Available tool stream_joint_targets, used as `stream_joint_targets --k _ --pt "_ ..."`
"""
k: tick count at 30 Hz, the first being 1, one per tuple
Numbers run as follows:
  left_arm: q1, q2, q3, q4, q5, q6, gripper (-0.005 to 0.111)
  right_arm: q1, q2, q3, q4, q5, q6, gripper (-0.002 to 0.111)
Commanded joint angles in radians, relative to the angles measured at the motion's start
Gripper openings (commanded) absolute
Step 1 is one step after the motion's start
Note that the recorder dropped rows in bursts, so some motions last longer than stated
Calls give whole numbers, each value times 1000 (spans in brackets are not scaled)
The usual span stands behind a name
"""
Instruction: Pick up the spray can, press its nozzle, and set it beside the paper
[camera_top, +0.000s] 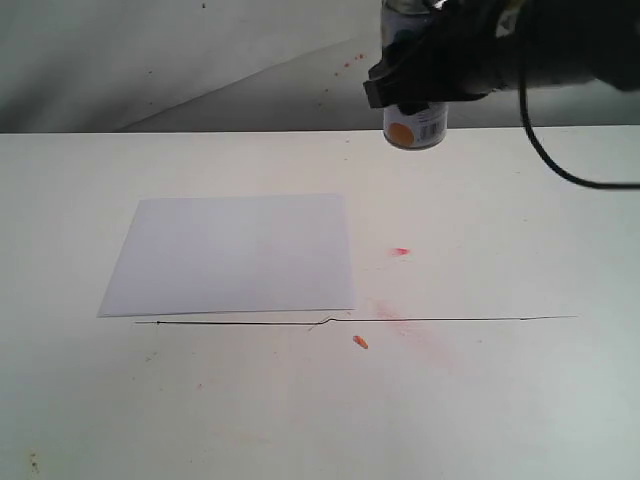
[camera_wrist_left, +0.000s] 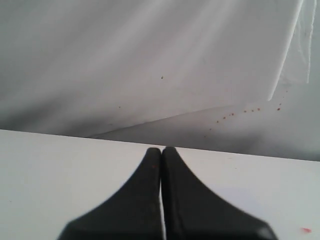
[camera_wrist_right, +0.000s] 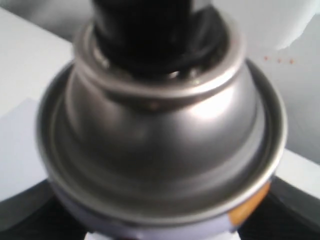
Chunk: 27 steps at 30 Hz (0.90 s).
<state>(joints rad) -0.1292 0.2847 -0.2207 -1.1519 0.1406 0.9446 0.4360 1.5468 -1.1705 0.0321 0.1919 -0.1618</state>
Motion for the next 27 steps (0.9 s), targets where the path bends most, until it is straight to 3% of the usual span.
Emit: stream_joint_targets --k 1,4,8,12,16,22,27 --pt "-1 -17 39 22 14 2 0 -6 -118 278 6 -451 -2 0" --pt "-1 -17 55 22 27 2 0 -9 -122 411 27 -657 12 0" --pt "-1 -17 57 22 61 2 0 -45 -63 442 201 -621 3 0" --pt "-1 -17 57 22 73 2 0 -114 11 436 196 -685 3 0" --pt "-1 -17 57 22 81 2 0 -173 107 369 151 -700 27 0" --pt "-1 -17 57 22 84 2 0 -182 311 198 -136 -696 189 0" --pt "-1 -17 57 22 115 2 0 -217 457 44 -45 -689 194 0"
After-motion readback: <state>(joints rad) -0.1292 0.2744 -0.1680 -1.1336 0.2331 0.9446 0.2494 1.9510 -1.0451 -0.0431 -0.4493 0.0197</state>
